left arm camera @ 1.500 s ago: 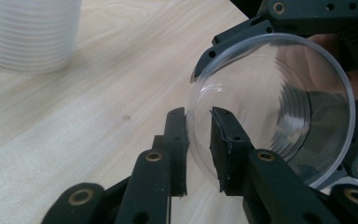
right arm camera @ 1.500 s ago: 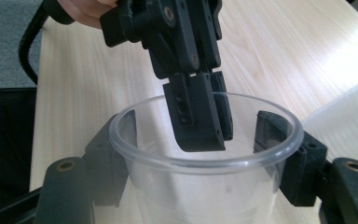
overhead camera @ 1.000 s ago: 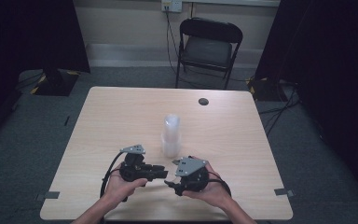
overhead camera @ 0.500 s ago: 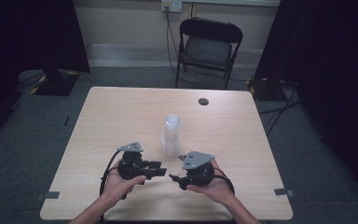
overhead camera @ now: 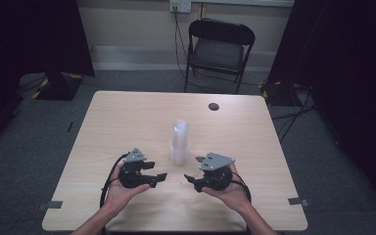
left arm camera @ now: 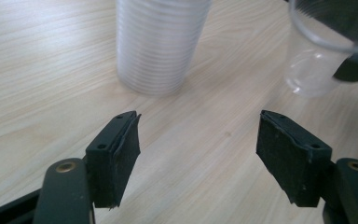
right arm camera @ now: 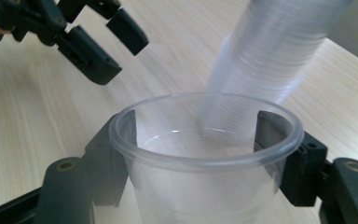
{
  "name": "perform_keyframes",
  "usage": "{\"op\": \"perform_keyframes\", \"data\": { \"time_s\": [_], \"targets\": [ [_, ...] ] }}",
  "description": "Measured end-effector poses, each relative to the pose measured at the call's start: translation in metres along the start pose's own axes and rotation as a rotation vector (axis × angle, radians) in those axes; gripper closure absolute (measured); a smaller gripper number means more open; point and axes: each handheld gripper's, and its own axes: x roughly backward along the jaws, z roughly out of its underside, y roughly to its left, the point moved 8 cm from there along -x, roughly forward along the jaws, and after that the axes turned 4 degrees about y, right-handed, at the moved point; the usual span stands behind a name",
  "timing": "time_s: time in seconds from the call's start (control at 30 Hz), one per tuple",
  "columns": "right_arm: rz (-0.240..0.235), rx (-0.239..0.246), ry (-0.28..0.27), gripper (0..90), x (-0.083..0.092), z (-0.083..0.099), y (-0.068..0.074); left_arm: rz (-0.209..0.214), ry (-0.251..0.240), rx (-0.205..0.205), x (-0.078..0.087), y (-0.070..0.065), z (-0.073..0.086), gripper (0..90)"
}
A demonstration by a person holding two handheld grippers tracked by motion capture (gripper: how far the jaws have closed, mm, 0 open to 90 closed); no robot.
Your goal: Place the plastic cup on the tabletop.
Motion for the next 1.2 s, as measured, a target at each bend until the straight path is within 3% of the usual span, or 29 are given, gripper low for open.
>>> {"op": "perform_keyframes", "data": {
  "time_s": [0.07,0.23,0.3,0.33,0.37,0.5,0.63,0.7,0.8,0.9,0.97,1.2],
  "targets": [
    [0.018,-0.029,-0.012,29.5,0.003,0.0,-0.005,-0.025,-0.004,-0.008,0.0,0.001,0.0,28.4],
    [0.011,-0.091,-0.028,29.5,0.009,0.0,-0.015,-0.065,-0.007,-0.023,0.0,0.004,0.0,27.5],
    [0.024,-0.11,-0.036,29.5,0.012,0.0,-0.021,-0.052,-0.018,0.036,0.0,0.005,-0.002,28.5],
    [0.029,-0.122,-0.042,29.5,0.013,0.0,-0.023,-0.052,-0.018,0.036,0.0,0.005,-0.002,28.4],
    [0.04,-0.133,-0.047,29.5,0.015,0.0,-0.027,-0.055,-0.031,0.061,0.001,0.006,-0.004,27.9],
    [0.074,-0.177,-0.075,29.5,0.021,0.0,-0.04,-0.122,-0.018,0.036,0.006,0.012,-0.006,24.1],
    [0.099,-0.23,-0.103,29.5,0.024,0.001,-0.056,-0.155,0.01,-0.009,0.01,0.015,-0.001,23.3],
    [0.106,-0.245,-0.103,29.5,0.023,0.002,-0.061,-0.152,0.009,-0.004,0.011,0.015,0.0,22.8],
    [0.118,-0.267,-0.098,29.5,0.019,0.002,-0.07,-0.19,-0.006,-0.012,0.014,0.018,0.01,22.7],
    [0.126,-0.286,-0.101,29.5,0.015,0.002,-0.076,-0.17,-0.006,0.016,0.015,0.017,0.014,22.6],
    [0.132,-0.303,-0.11,29.6,0.013,0.001,-0.08,-0.169,-0.035,0.017,0.017,0.016,0.014,22.6],
    [0.153,-0.342,-0.128,29.5,0.006,-0.002,-0.096,-0.179,-0.062,0.002,0.025,0.015,0.016,22.6]
  ]
}}
